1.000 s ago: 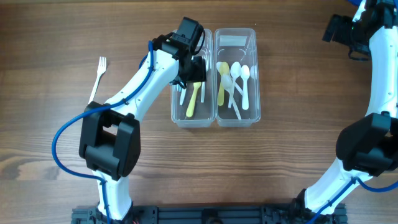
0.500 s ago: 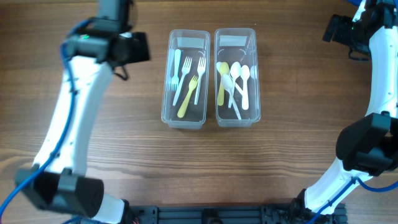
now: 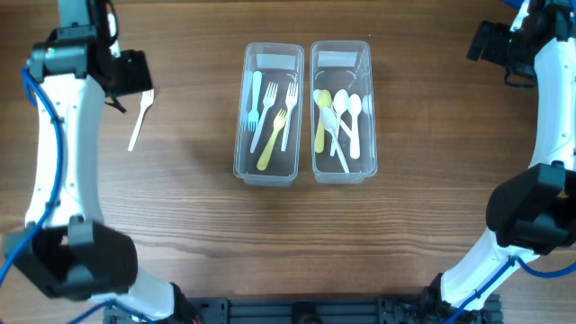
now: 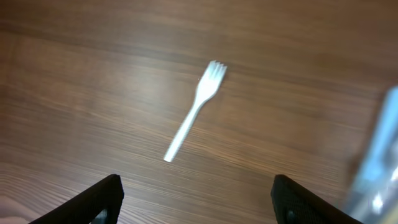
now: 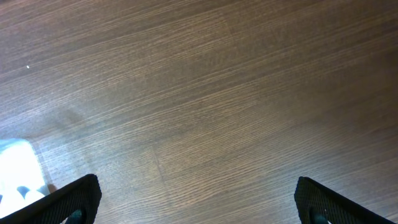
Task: Pack container
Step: 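Return the left gripper to the last white fork on the table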
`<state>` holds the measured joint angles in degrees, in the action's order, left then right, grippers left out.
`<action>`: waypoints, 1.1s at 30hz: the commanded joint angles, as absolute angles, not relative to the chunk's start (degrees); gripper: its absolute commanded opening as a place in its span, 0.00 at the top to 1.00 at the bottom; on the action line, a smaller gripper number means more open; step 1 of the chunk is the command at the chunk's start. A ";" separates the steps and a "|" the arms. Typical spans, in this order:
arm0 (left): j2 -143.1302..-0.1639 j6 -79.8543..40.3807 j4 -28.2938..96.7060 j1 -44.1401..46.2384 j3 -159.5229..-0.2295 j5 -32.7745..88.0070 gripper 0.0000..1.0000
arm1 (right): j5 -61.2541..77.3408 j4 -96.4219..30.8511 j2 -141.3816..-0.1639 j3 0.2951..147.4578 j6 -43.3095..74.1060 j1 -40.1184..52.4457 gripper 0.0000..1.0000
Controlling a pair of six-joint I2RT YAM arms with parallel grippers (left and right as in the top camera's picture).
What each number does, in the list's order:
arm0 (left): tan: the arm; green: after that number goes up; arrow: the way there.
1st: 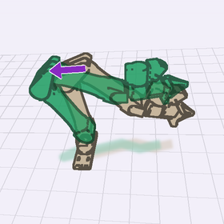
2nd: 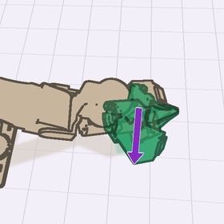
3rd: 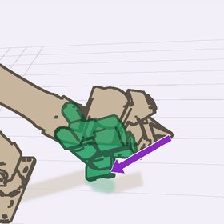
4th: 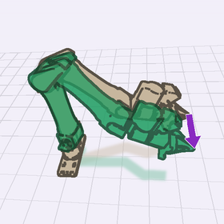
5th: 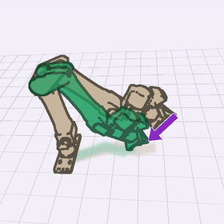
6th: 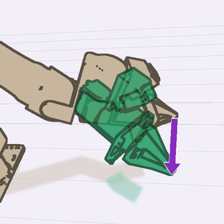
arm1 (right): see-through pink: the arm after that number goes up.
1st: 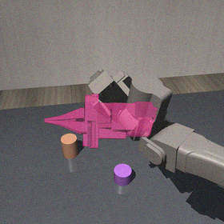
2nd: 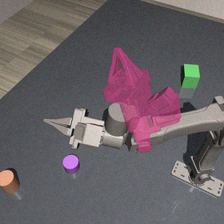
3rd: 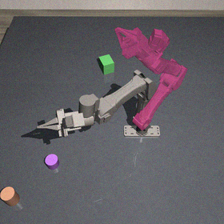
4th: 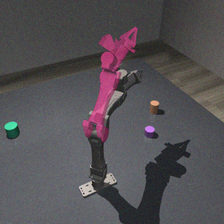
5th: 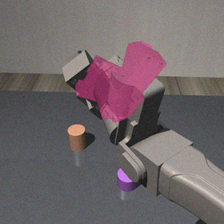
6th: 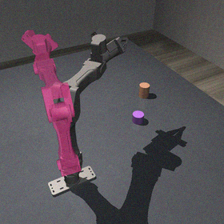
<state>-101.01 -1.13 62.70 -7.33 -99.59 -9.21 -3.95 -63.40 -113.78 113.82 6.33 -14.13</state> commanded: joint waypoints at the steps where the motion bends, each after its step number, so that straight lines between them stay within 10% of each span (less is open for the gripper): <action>1: -106.21 5.80 61.45 -10.52 -99.29 -9.45 0.20 | -4.71 -63.22 -113.40 114.63 6.02 -13.85 0.00; 33: -130.10 23.81 48.18 -12.10 -99.29 0.23 0.07 | -4.71 -63.22 -113.40 114.63 6.02 -13.85 0.00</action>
<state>-127.68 21.26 48.25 -11.70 -99.59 -1.34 -3.95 -63.40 -113.78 113.82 6.33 -14.13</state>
